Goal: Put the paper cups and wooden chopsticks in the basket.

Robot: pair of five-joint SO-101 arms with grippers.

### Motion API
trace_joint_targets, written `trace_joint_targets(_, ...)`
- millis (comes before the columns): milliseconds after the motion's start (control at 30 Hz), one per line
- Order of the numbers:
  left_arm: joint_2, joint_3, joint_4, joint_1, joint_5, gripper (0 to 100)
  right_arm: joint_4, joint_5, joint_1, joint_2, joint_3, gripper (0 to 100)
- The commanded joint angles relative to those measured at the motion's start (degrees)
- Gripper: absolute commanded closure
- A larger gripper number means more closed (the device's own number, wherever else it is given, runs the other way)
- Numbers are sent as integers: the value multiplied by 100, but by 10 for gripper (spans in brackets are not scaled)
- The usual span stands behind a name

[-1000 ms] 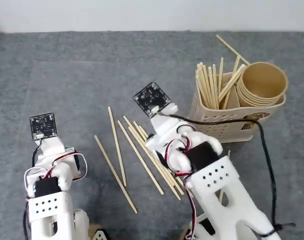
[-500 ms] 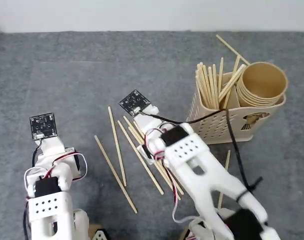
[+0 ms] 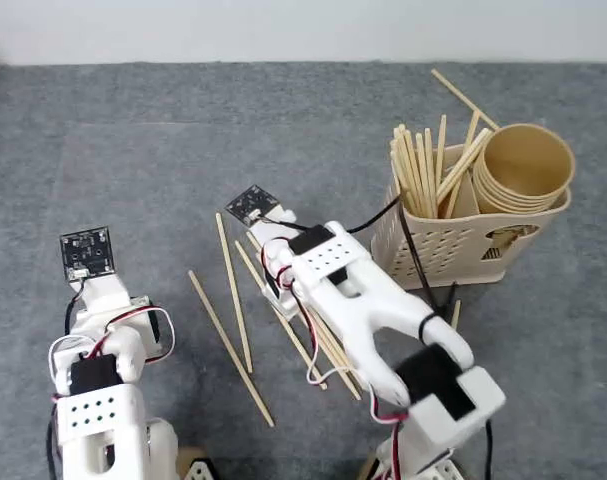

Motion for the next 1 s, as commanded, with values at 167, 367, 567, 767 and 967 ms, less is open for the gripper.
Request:
trace_joint_targets(167, -167, -48, -97, 0, -70, 986, -92, 9, -40, 523, -554, 803)
trace_joint_targets(367, -167, -48, -97, 0, -70, 986, -92, 9, -40, 690, -633, 945)
trace_joint_targets(567, -167, -48, -97, 0, -70, 986, -92, 9, -31, 681, -695, 950)
trace_joint_targets(767, -167, -40, -97, 0, -70, 986, -4, 26, -13, 664, -941, 990)
trace_joint_targets(967, -167, -40, -97, 0, -70, 986, 426, 360, -31, 303, -1213, 990)
